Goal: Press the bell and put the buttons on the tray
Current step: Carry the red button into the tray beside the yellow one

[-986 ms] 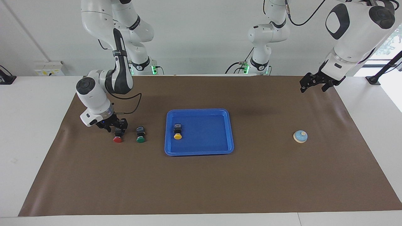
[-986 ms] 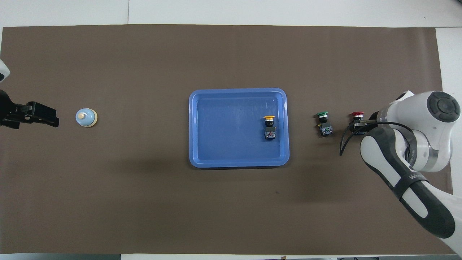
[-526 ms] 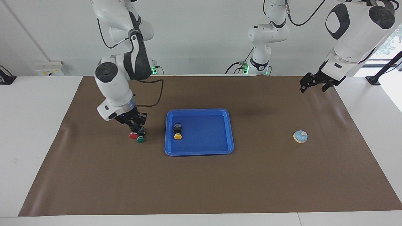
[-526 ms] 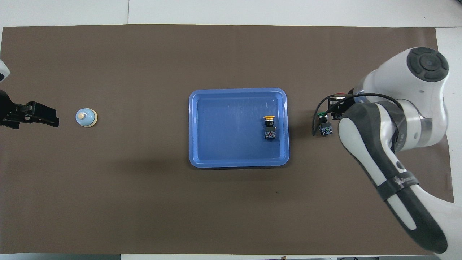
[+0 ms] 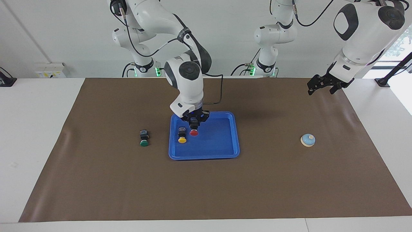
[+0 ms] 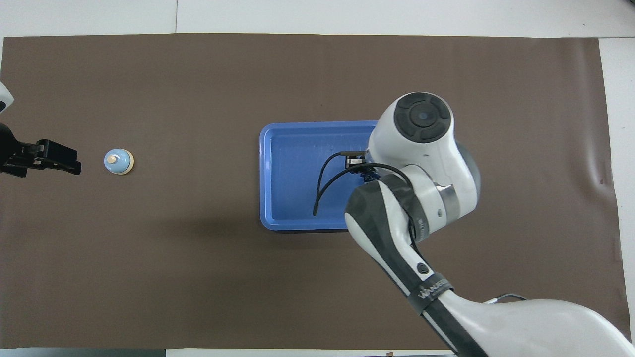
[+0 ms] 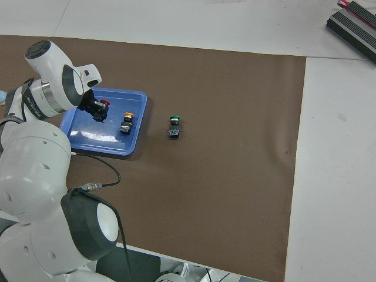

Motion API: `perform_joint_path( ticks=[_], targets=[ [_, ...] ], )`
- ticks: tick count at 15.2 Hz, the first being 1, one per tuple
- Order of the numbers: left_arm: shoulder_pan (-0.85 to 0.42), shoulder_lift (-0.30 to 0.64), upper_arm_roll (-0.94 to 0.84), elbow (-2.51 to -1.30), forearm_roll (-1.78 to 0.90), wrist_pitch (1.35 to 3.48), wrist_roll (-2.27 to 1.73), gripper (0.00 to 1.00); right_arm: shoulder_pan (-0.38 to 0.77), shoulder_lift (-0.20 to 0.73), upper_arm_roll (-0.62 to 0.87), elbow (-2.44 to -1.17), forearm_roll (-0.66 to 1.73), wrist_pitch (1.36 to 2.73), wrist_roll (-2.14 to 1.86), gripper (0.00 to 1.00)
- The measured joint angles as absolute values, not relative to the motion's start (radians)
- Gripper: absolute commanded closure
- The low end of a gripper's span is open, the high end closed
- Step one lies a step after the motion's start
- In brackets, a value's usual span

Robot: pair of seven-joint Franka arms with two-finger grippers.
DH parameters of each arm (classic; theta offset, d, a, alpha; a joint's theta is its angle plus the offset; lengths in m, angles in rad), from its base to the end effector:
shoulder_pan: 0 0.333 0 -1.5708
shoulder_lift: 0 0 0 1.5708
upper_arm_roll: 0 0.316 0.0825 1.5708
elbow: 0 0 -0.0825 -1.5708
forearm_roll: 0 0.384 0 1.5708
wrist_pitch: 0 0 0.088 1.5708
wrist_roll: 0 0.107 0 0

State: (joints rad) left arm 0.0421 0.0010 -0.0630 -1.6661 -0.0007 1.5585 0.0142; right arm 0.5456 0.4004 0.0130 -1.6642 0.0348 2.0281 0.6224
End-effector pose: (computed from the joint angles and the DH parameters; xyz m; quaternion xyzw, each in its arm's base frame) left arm 0.5487 -0.0115 0.5782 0.9984 -0.0175 -0.0543 0.0002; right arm 0.5595 0.3510 0.3724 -0.9989 0.0403 0.0252 0.0048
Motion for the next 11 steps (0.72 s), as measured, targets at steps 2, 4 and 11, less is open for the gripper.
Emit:
perform_joint_path(
  ticks=[2,4,11],
  targets=[
    [0.042,0.001,-0.063,-1.666,-0.001,1.559,0.014,0.0,0.559,0.446,0.012,-1.653,0.035,2.062,0.625,1.0],
    [0.042,0.001,-0.063,-1.666,-0.001,1.559,0.014,0.0,0.557,0.469,0.007,-1.654,0.035,2.078,0.625,1.0],
    [0.042,0.001,-0.063,-1.666,-0.001,1.559,0.014,0.0,0.556,0.469,-0.001,-1.704,0.035,2.12,0.627,0.0]
  ],
)
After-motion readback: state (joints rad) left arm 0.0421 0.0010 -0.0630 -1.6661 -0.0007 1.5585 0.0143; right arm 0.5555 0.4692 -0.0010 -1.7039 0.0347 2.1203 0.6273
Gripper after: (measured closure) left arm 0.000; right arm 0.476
